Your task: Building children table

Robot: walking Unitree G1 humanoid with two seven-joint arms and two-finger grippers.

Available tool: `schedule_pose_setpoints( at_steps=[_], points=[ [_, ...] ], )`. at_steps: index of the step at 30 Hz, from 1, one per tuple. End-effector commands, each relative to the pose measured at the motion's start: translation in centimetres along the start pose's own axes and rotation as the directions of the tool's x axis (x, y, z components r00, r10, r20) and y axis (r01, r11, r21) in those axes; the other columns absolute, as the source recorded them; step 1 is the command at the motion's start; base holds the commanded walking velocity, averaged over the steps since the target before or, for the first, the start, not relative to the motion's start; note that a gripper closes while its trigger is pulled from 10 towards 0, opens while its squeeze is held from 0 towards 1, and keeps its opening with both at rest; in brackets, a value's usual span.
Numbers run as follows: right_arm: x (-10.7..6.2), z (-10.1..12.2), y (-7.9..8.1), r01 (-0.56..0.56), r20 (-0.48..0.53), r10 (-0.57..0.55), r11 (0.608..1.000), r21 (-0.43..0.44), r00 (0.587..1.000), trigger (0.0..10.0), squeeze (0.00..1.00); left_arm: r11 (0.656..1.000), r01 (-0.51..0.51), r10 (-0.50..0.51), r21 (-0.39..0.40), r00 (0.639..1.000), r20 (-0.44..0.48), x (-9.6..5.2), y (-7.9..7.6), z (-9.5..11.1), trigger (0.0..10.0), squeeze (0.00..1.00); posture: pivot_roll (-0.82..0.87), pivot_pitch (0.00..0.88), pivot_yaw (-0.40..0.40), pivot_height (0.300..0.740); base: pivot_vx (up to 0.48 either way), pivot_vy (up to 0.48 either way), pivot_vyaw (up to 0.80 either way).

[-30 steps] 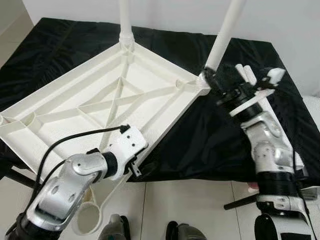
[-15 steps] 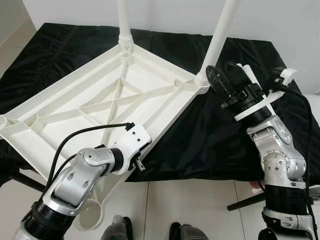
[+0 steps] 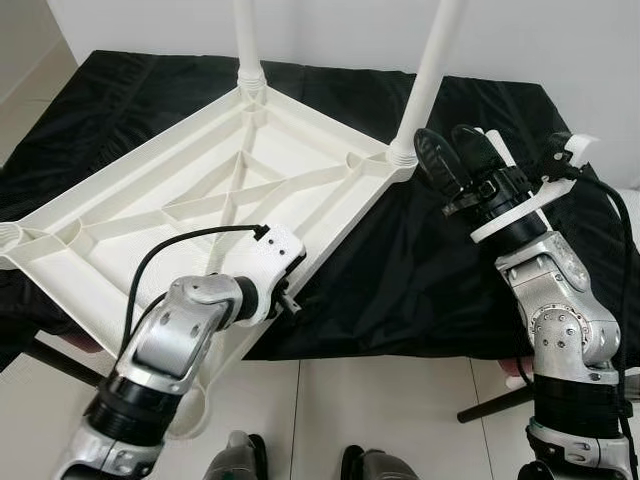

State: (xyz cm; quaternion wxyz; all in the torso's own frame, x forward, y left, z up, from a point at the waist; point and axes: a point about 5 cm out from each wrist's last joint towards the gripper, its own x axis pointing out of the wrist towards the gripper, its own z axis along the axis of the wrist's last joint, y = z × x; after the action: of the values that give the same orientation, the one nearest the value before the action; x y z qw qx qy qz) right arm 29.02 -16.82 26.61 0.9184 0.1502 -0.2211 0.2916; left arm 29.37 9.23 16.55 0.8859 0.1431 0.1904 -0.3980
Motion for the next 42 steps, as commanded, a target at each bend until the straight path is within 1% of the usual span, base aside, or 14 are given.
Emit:
schedule_pose_setpoints(
  at_steps=[1, 2, 7, 8, 9, 10, 11, 14, 15, 26, 29, 33, 39, 42],
  points=[
    [0.0, 0.3, 0.4, -0.007, 0.009, 0.007, 1.000, 0.002, 1.000, 10.0, 0.00, 0.968, -0.248, 0.247, -0.024, 0.968, -0.051, 0.3, 1.4, -0.9, 10.0, 0.00, -0.05, 0.149, 0.013, 0.740, 0.000, 0.000, 0.00],
    [0.0, 0.3, 0.4, -0.007, 0.009, 0.007, 1.000, 0.002, 1.000, 10.0, 0.00, 0.968, -0.248, 0.247, -0.024, 0.968, -0.051, 0.3, 1.4, -0.9, 10.0, 0.00, -0.05, 0.149, 0.013, 0.740, 0.000, 0.000, 0.00],
    [-0.1, 0.6, 0.4, 0.007, 0.010, -0.007, 1.000, 0.000, 1.000, 10.0, 0.00, 0.969, -0.239, 0.237, -0.060, 0.971, -0.042, 1.5, 0.9, -0.5, 10.0, 0.00, -0.06, 0.150, 0.018, 0.740, 0.000, 0.000, 0.00],
    [-0.1, 0.6, 0.4, 0.010, 0.010, -0.010, 1.000, -0.003, 1.000, 10.0, 0.00, 0.969, -0.235, 0.233, -0.074, 0.972, -0.042, 1.7, 0.8, -0.4, 9.7, 0.00, -0.06, 0.152, 0.020, 0.740, 0.000, 0.000, 0.00],
    [-0.2, 0.7, 0.4, 0.012, 0.010, -0.012, 1.000, -0.005, 1.000, 10.0, 0.00, 0.968, -0.237, 0.234, -0.085, 0.971, -0.041, 1.8, 0.7, -0.4, 3.6, 0.00, -0.06, 0.153, 0.020, 0.740, 0.000, 0.000, 0.00],
    [-0.2, 0.7, 0.4, 0.012, 0.010, -0.012, 1.000, -0.005, 1.000, 10.0, 0.00, 0.968, -0.237, 0.234, -0.085, 0.971, -0.041, 1.8, 0.7, -0.4, 3.6, 0.00, -0.06, 0.153, 0.020, 0.740, 0.000, 0.000, 0.00],
    [-0.2, 0.7, 0.4, 0.015, 0.009, -0.015, 1.000, -0.007, 1.000, 10.0, 0.00, 0.967, -0.237, 0.235, -0.091, 0.971, -0.038, 2.0, 0.7, -0.4, 1.0, 0.00, -0.06, 0.153, 0.021, 0.740, 0.000, 0.000, 0.00],
    [-0.2, 0.7, 0.4, 0.015, 0.009, -0.015, 1.000, -0.007, 1.000, 10.0, 0.00, 0.967, -0.237, 0.235, -0.091, 0.971, -0.038, 2.0, 0.7, -0.4, 1.0, 0.00, -0.06, 0.153, 0.021, 0.740, 0.000, 0.000, 0.00],
    [-0.3, 0.7, 0.4, 0.018, 0.009, -0.018, 1.000, -0.007, 1.000, 10.0, 0.00, 0.967, -0.237, 0.235, -0.095, 0.971, -0.037, 2.1, 0.7, -0.3, 0.0, 0.00, -0.06, 0.154, 0.022, 0.740, 0.000, 0.000, 0.00],
    [-0.1, 0.7, 0.8, 0.023, 0.018, -0.024, 1.000, 0.013, 1.000, 10.0, 0.00, 0.954, -0.269, 0.271, -0.132, 0.963, -0.008, 3.6, 1.1, 1.0, 0.0, 0.00, -0.06, 0.154, 0.026, 0.740, 0.000, 0.000, 0.00],
    [-0.1, 0.6, 1.6, -0.015, 0.015, 0.015, 0.999, 0.037, 1.000, 10.0, 0.00, 0.941, -0.298, 0.307, -0.160, 0.951, 0.035, 4.5, 1.6, 2.5, 0.0, 0.00, -0.06, 0.156, 0.024, 0.740, 0.000, 0.000, 0.00],
    [-0.1, 0.5, 1.7, -0.017, 0.015, 0.016, 0.999, 0.038, 1.000, 10.0, 0.00, 0.940, -0.301, 0.310, -0.162, 0.950, 0.039, 4.6, 1.7, 2.6, 0.0, 0.00, -0.06, 0.156, 0.024, 0.740, 0.000, 0.000, 0.00],
    [-0.3, -0.1, 2.8, -0.037, -0.004, 0.038, 0.997, 0.066, 0.999, 10.0, 0.00, 0.944, -0.288, 0.304, -0.163, 0.949, 0.082, 6.3, 1.6, 4.7, 0.0, 0.00, -0.07, 0.160, 0.033, 0.740, 0.000, 0.000, 0.00],
    [-0.4, -0.2, 2.9, -0.038, -0.005, 0.038, 0.997, 0.068, 0.999, 10.0, 0.00, 0.946, -0.283, 0.300, -0.158, 0.949, 0.093, 6.7, 1.5, 5.3, 0.0, 0.00, -0.07, 0.160, 0.035, 0.740, 0.000, 0.000, 0.00]
  ],
)
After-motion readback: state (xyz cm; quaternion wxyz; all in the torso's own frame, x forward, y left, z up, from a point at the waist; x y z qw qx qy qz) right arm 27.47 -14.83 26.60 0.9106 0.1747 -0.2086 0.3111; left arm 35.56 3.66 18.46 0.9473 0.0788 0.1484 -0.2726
